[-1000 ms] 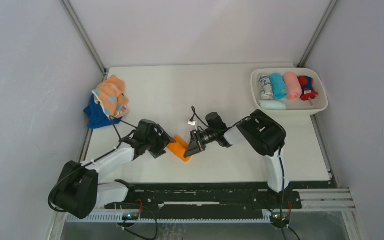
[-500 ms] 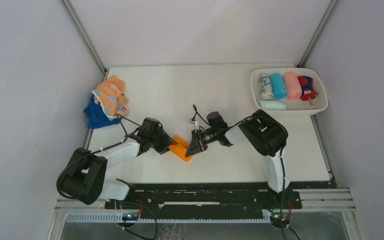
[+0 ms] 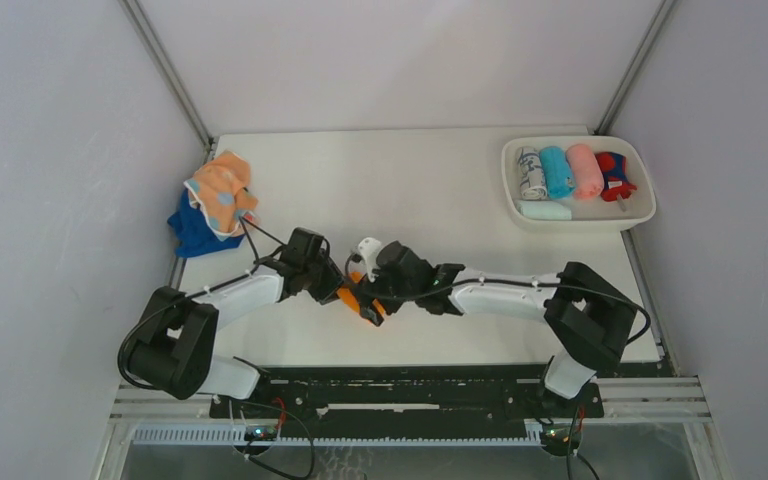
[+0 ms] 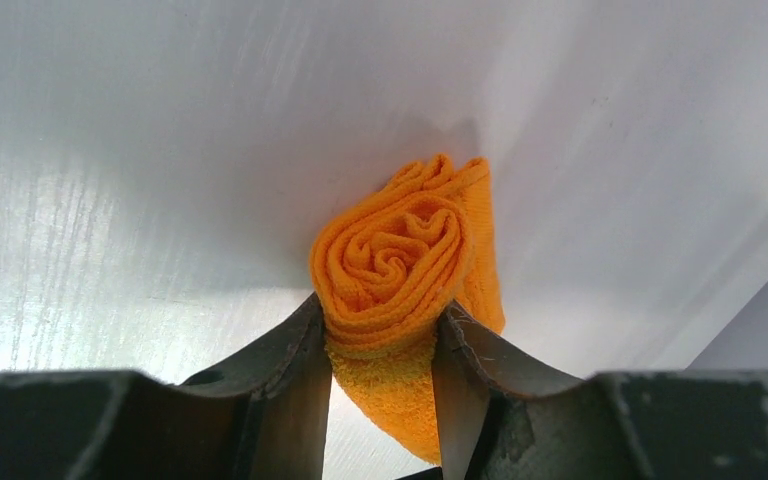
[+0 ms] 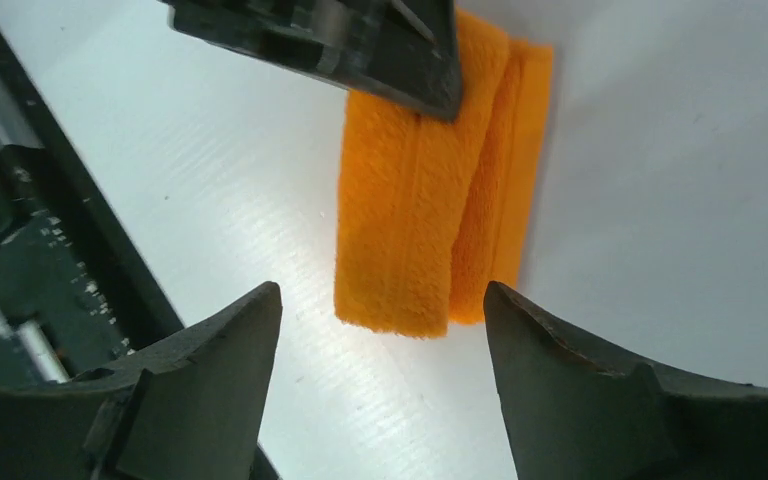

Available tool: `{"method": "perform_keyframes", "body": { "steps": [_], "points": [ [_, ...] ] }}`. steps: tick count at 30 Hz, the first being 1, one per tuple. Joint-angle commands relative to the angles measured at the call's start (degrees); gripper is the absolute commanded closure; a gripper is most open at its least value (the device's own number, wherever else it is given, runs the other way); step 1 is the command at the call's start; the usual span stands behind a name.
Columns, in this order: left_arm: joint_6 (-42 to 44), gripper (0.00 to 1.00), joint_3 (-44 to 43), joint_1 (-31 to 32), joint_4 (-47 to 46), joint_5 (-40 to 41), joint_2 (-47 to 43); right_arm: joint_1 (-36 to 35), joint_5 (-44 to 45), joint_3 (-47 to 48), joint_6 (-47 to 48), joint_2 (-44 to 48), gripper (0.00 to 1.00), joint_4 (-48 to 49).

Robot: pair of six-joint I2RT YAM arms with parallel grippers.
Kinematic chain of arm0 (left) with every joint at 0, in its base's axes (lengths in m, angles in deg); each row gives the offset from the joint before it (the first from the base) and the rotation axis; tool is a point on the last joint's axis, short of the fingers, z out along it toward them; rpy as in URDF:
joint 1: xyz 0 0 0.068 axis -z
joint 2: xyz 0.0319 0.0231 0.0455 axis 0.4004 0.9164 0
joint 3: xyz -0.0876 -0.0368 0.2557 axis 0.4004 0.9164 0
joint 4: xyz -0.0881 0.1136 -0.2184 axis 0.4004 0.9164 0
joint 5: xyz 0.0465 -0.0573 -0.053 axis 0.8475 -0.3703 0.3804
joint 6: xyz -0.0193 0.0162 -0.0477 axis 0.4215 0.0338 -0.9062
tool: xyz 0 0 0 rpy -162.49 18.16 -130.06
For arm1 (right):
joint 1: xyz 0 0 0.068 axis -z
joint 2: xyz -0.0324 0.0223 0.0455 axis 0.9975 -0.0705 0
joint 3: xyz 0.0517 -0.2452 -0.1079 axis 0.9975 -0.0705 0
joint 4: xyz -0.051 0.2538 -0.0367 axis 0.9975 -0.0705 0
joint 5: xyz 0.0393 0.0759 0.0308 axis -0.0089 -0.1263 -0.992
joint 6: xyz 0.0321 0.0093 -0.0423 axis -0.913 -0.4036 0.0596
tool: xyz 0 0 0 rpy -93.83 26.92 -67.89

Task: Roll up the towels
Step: Roll the towel at the center of the board.

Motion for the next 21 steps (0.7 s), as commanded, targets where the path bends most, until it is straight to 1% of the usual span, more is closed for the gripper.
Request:
{"method": "perform_keyframes", "body": {
  "steps": [1, 3, 6, 10, 16, 18, 21],
  "points": [
    [4.14, 0.59, -1.87, 0.34, 7.67, 3.09, 2.26, -9.32, 28.51, 4.61, 12.31, 1.96, 0.26, -5.83],
    [4.53, 0.58, -2.35, 0.36, 8.46, 3.09, 2.67, -13.3, 33.96, 6.59, 15.67, 0.09, 0.25, -6.16],
    [4.87, 0.58, -2.86, 0.48, 9.15, 3.17, 2.95, -17.73, 39.63, 9.67, 18.24, -4.04, 0.24, -7.12],
    [4.83, 0.58, -3.1, 0.54, 9.33, 3.19, 2.76, -20.73, 44.48, 12.43, 19.98, -9.6, 0.25, -8.02],
    [4.76, 0.57, -3.19, 0.58, 9.31, 3.18, 2.69, -21.52, 47.08, 12.89, 19.47, -14.57, 0.29, -9.03],
    [4.68, 0.56, -3.19, 0.58, 9.18, 3.11, 2.63, -21.47, 47.18, 12.89, 19.01, -15.65, 0.33, -9.67],
    [4.68, 0.54, -3.09, 0.66, 8.57, 2.71, 2.09, -21.02, 44.89, 12.31, 17.97, -16.18, 0.4, -9.92]
  ]
}}
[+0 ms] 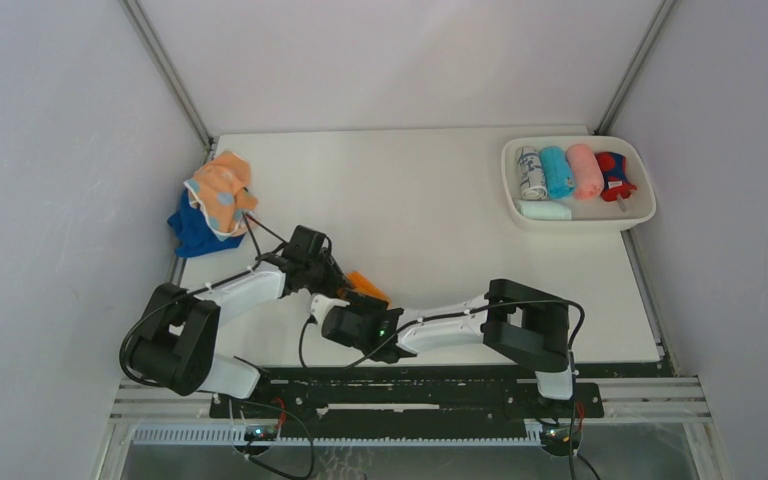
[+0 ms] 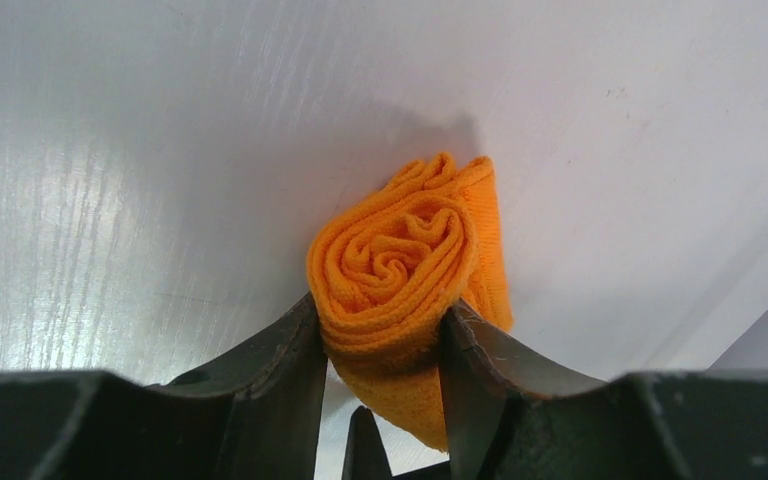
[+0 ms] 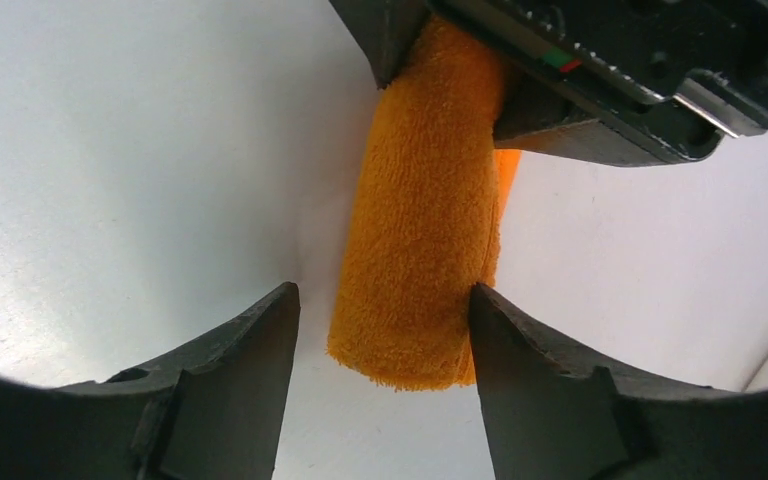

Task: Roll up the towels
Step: Roll the towel at the center of the board.

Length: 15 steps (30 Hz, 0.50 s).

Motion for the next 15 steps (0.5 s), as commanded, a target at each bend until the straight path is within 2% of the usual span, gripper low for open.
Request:
{"method": "perform_keyframes", "body": {
  "steps": [1, 5, 9, 15],
  "points": [
    [2.1, 0.52, -0.14, 0.3, 4.48, 2.37, -0.07, 0.81, -1.26, 0.37, -1.54, -0.81, 0.43, -2.43],
    [1.39, 0.42, 0.9, 0.3, 3.11, 1.94, -3.48, 3.62, -7.58, -0.61, -3.08, 0.22, 0.54, -2.89],
    [-0.47, 0.31, 2.39, -0.16, 2.73, 2.86, -8.71, 7.6, -19.51, -2.7, -4.94, 2.53, 0.63, -2.18],
    [-2.73, 0.24, 5.76, -2.11, -0.28, 0.96, -15.25, 14.43, -40.03, -5.51, -8.26, 5.16, 0.66, 0.2]
  ]
}}
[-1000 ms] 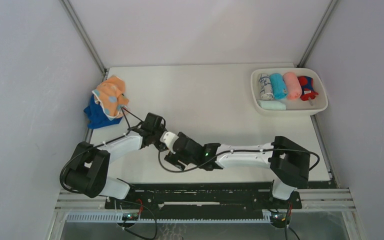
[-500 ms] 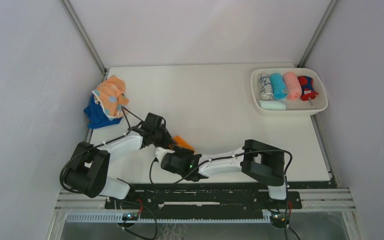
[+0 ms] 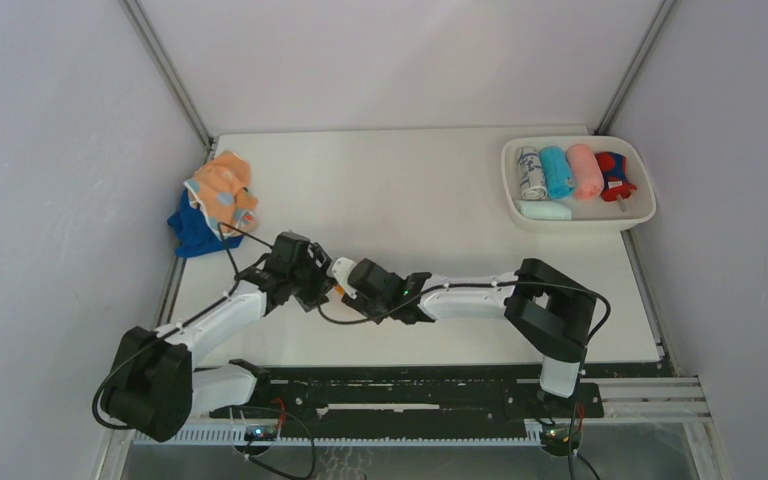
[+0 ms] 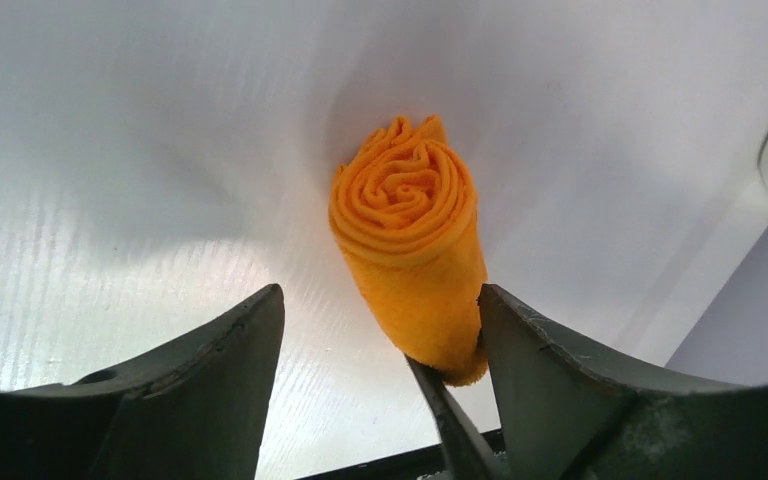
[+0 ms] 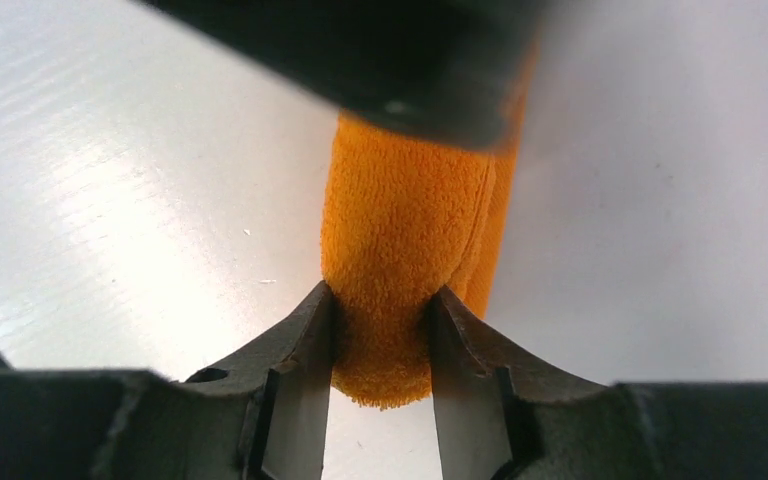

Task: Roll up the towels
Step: Roll the towel at the center of the board.

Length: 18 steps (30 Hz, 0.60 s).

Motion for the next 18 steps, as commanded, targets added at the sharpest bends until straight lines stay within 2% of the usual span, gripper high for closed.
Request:
{"method": "perform_keyframes", "body": {
  "steps": [1, 8, 14, 18],
  "points": [
    [-1.23, 0.23, 1.48, -1.1, -1.59, -0.72, -3.41, 4.91, -22.78, -3.16, -5.49, 0.57, 0.66, -0.4],
    [-1.95, 0.23, 2.03, -1.06, -5.56, -3.53, 0.56, 10.05, -34.87, -3.37, -7.88, -0.36, 0.67, 0.65],
    [-2.17, 0.27, 0.59, -0.92, -6.75, -3.67, 4.43, 10.39, -35.48, -3.37, -8.31, -1.33, 0.67, 0.84],
    [-2.24, 0.34, 1.22, -0.63, -6.24, -2.62, 6.53, 10.23, -34.0, -3.25, -8.16, -0.45, 0.66, 0.69]
  ]
}}
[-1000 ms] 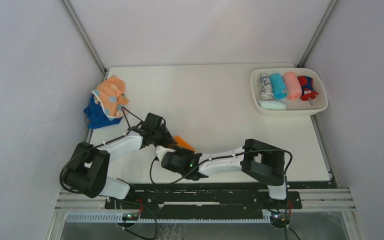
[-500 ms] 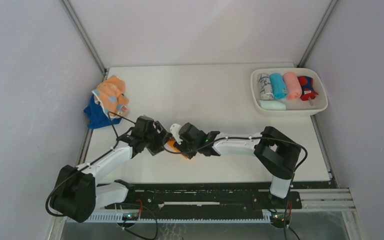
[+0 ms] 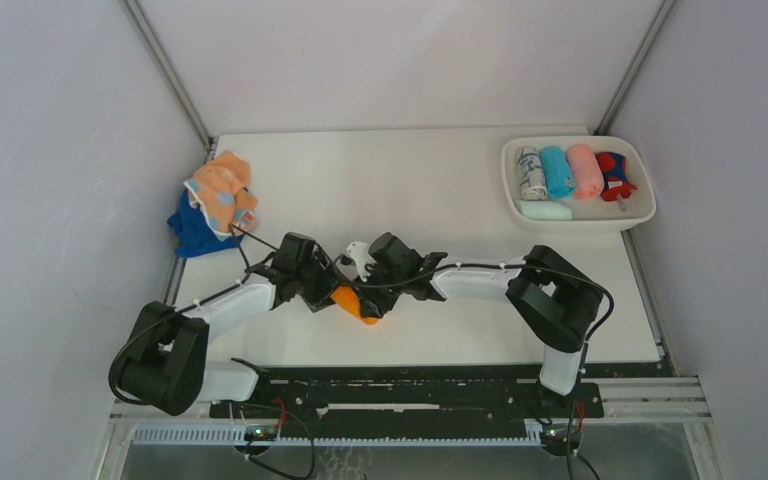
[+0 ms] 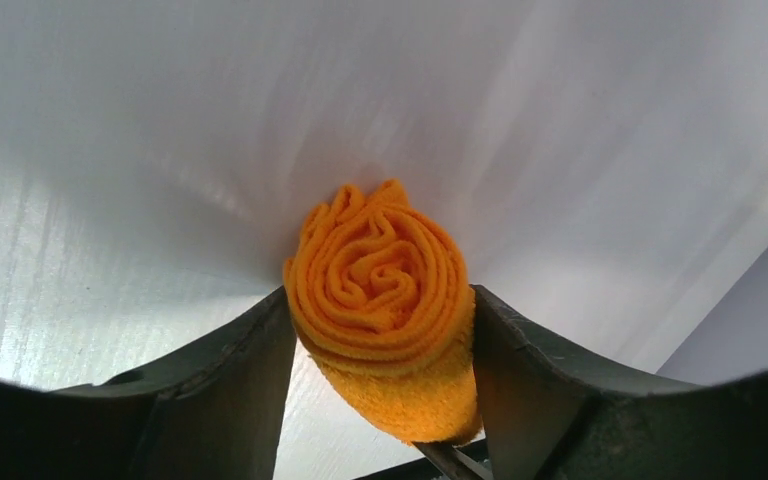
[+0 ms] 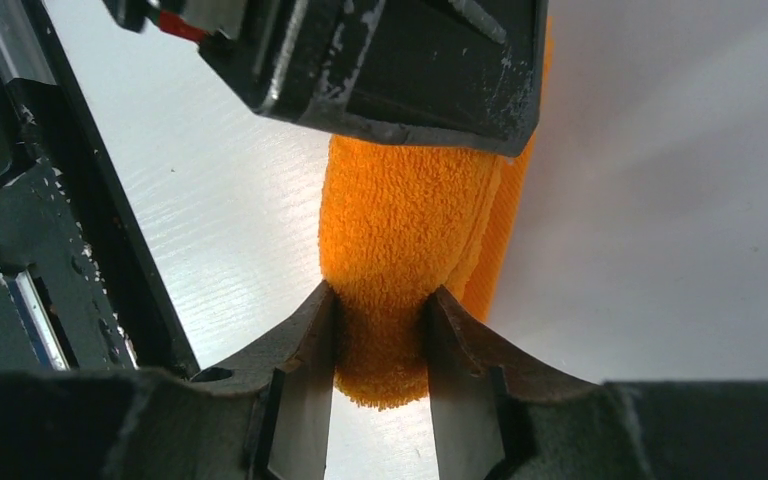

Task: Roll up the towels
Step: Roll the towel at the center of the board.

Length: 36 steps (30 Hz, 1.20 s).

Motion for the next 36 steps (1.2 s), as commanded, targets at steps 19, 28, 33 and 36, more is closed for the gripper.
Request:
{"method": "perform_keyframes", "body": {
  "steps": [19, 28, 33, 36],
  "points": [
    [0.43, 0.65, 2.46, 1.45, -1.58, 1.19, 4.95, -15.1, 41.25, 8.55, 9.72, -1.05, 0.28, -6.88],
    [0.41, 0.66, 2.21, 1.67, -1.41, 0.83, 4.97, -15.61, 40.33, 9.36, 11.62, -5.71, 0.31, -4.81],
    [0.07, 0.66, 2.23, 1.65, -1.56, 0.56, 5.3, -15.73, 38.66, 9.36, 11.49, -7.66, 0.32, -3.78],
    [-0.09, 0.66, 2.36, 1.76, -1.91, 0.43, 5.48, -15.11, 37.11, 11.07, 10.73, -9.17, 0.33, -4.29]
  ]
}}
